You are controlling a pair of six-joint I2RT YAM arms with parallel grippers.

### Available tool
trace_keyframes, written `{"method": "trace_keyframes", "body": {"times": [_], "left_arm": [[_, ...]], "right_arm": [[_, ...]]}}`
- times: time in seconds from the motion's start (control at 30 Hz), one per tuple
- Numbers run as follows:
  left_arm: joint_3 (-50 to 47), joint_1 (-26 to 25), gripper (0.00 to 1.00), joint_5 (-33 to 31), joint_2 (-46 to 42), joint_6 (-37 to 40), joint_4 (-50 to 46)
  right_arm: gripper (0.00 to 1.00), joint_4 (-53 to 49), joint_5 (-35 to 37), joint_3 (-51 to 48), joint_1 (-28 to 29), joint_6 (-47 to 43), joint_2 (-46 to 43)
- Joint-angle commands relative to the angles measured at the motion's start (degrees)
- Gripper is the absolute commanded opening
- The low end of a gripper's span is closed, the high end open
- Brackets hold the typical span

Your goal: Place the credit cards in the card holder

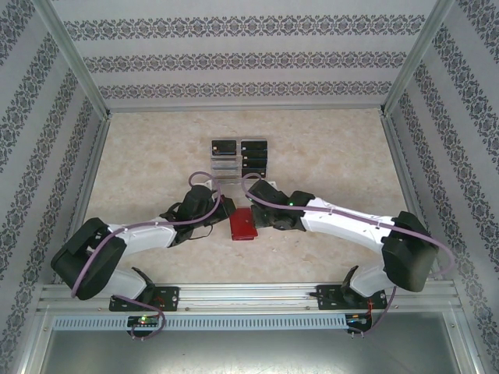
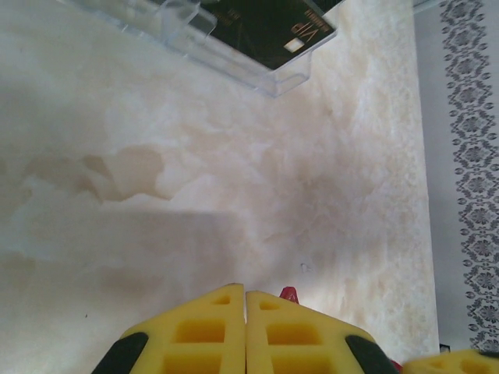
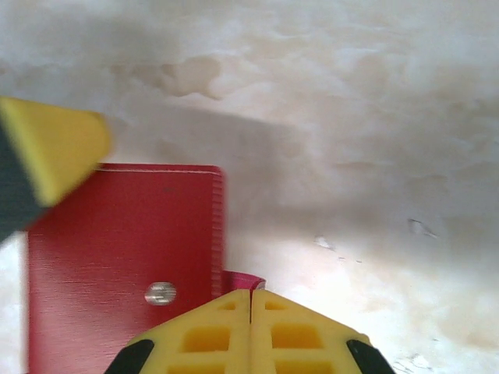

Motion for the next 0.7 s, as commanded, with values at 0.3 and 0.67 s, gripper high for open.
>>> {"method": "trace_keyframes", "body": {"times": [0.3,0.67], "left_arm": [[-0.8,-0.6,0.00,-2.0,-3.6,11.0,6.0],[-0.4,-0.7,0.00,-2.0,-5.5,11.8,4.9]], "right_arm": [[0.52,9.9,-2.9,-7.7,-2.2,4.2,-6.1],[0.58,15.5,-6.3,-10.8,-3.0,5.5,-7.1]]}}
